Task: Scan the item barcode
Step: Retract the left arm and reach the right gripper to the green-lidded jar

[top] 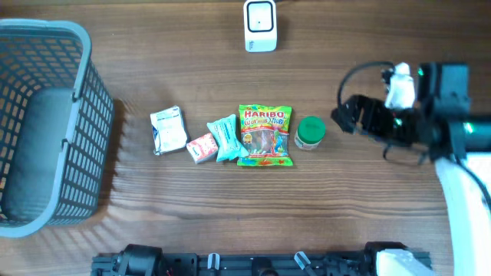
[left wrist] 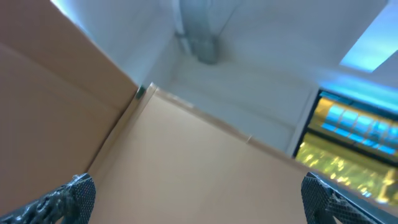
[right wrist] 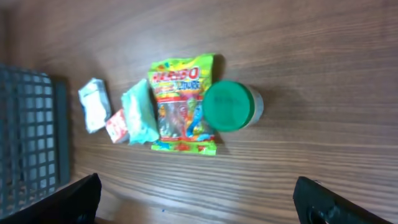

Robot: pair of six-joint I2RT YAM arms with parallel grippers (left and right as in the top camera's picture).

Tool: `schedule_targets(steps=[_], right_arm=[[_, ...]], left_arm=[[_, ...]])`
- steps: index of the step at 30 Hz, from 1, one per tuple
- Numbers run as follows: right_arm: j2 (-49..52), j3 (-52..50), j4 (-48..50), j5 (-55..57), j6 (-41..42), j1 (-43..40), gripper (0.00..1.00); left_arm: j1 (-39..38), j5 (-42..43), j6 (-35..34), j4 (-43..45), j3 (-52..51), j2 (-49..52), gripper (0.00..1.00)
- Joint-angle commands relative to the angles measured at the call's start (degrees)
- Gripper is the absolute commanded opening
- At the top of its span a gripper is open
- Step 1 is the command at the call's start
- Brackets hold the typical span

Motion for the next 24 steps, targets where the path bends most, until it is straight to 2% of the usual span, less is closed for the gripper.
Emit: schedule_targets(steps=[1, 3, 6, 9, 14, 17, 24], right_arm=[[9.3, 0.9, -0.1, 0.9, 2.1, 2.4, 1.0], [15.1, 0.9, 0.2, 7.2, 7.3, 5.4, 1.0], [19.7, 0.9, 2.7, 8.9, 10.0, 10.0, 1.0], [20.2, 1.0, 7.5, 13.7, 12.9, 13.7, 1.0], [20.5, 1.1, 10.1, 21.5, 19.9, 16.0, 1.0], [21.6, 1.1, 10.4, 26.2, 21.3, 17.3, 1.0], [34.1, 1.1, 11.8, 22.6, 19.8, 20.1, 1.0]], left_arm=[[0.3, 2.8, 0.3, 0.5, -3.0, -3.6, 1.0], [0.3, 2.7, 0.7, 2.0, -5.2, -5.4, 1.0], [0.7, 2.7, 1.0, 6.1, -10.7, -9.1, 1.0], [3.2, 2.0, 1.6, 11.2, -16.8, -13.1, 1.0], [6.3, 2.1, 2.3, 13.1, -17.5, -12.9, 1.0], [7.8, 2.1, 2.3, 13.5, -17.5, -12.9, 1.0], [11.6, 2.1, 2.3, 13.5, -17.5, -12.9, 1.0]])
